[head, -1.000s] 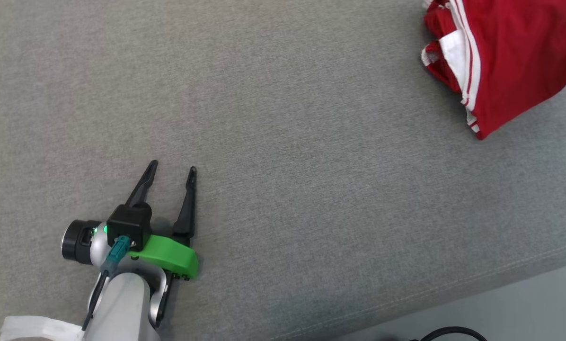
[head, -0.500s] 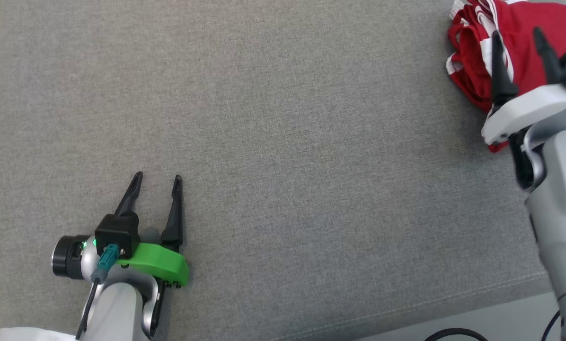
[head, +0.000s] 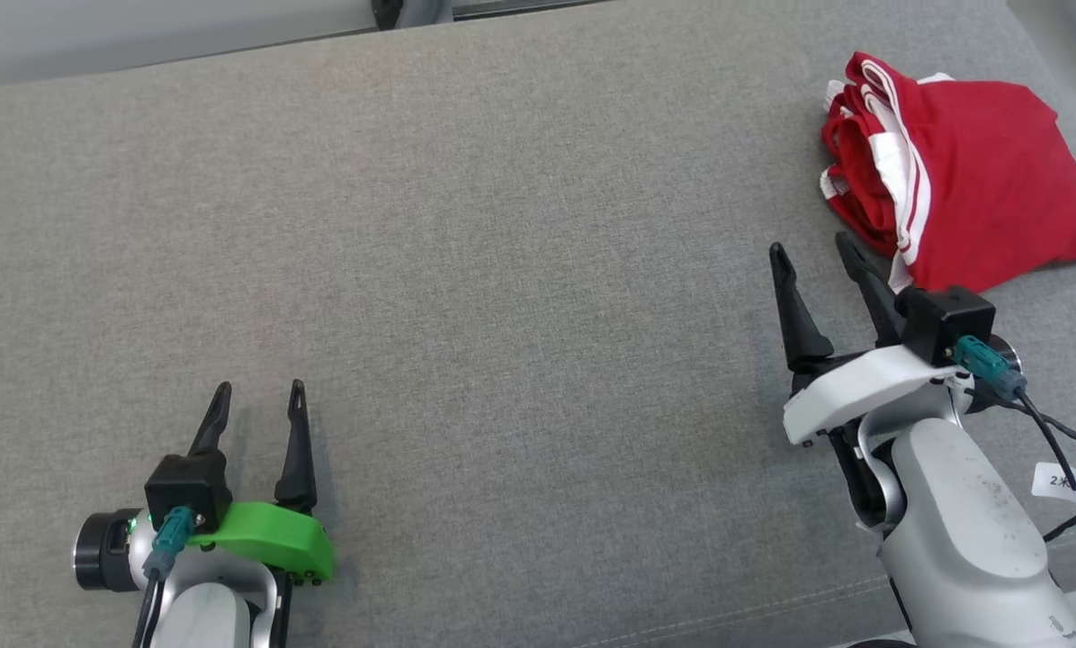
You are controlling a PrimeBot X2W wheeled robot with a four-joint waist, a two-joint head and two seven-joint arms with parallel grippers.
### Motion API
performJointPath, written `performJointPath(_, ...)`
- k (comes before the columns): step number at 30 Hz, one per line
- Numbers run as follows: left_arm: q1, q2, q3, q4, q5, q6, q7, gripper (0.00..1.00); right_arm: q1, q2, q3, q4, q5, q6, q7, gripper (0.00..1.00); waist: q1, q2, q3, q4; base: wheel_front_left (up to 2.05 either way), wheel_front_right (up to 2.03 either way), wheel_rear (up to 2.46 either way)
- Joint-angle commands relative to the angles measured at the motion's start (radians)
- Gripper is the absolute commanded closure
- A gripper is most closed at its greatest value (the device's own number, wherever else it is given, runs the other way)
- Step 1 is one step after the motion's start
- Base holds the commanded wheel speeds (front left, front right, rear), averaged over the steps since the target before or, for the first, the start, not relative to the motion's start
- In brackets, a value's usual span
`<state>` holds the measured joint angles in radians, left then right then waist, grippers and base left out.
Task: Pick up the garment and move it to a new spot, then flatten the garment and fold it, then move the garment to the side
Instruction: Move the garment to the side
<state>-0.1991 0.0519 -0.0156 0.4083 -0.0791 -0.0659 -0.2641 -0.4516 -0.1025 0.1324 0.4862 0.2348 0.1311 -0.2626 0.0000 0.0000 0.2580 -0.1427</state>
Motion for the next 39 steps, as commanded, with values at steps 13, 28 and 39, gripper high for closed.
performJointPath(13, 0.048, 0.001, 0.004, 0.006, -0.051, 0.019, 0.001, 0.0, 0.114, 0.043, -0.022, -0.014, -0.043, -0.001, -0.002, 0.0, 0.0, 0.0, -0.1, 0.083, 0.0, 0.0, 0.0)
performJointPath(28, 0.109, 0.0, 0.015, 0.002, -0.079, 0.005, 0.001, 0.0, 0.189, 0.05, -0.023, -0.011, -0.1, -0.001, -0.002, 0.0, 0.0, 0.0, -0.175, 0.093, 0.0, 0.0, 0.0)
performJointPath(39, 0.127, 0.0, 0.02, -0.003, -0.085, 0.001, 0.001, 0.0, 0.204, 0.05, -0.018, -0.005, -0.106, -0.001, -0.002, 0.0, 0.0, 0.0, -0.182, 0.098, 0.0, 0.0, 0.0)
